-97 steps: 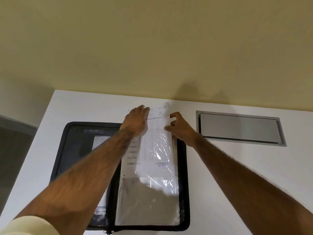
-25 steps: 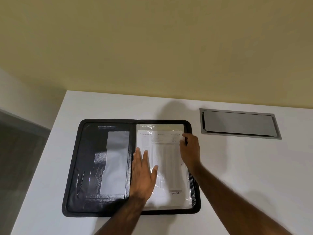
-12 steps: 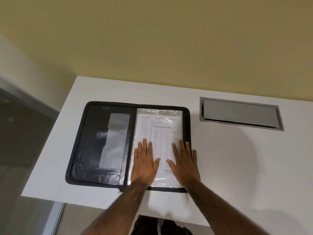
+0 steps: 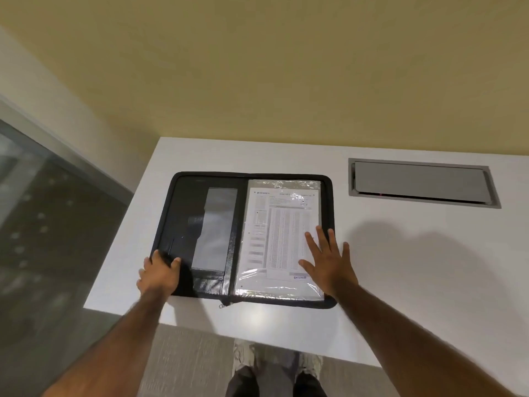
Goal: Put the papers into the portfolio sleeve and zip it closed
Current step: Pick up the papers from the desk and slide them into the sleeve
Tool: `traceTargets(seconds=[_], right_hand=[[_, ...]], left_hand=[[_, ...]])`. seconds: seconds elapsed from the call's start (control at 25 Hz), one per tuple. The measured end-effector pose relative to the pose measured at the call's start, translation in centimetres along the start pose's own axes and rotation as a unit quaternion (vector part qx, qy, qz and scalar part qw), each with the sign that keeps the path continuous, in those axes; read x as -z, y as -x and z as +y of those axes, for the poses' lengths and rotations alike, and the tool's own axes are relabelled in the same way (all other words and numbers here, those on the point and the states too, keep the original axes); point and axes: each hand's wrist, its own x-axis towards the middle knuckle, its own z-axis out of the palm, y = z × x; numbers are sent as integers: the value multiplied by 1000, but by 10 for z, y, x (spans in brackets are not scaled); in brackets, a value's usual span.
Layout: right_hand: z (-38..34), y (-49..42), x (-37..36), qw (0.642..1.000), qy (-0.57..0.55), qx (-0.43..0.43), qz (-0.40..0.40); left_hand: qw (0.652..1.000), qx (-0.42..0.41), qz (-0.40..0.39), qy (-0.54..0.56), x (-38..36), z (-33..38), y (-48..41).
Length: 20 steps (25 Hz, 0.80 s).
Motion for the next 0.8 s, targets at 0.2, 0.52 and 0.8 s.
traceTargets(seconds=[0.2,0.52,0.8], right_hand=[[-2,-9,19,996,-68,-12,-54],[-22,8,30,964,-216,-115,-104],[-78,18,52,939,-318,-131,19]], left_hand=[[993,33,-21,109,17,-6,-25],[912,34,-142,382,73,-8,-43],[906,-60,-124,400,129,16,-35]])
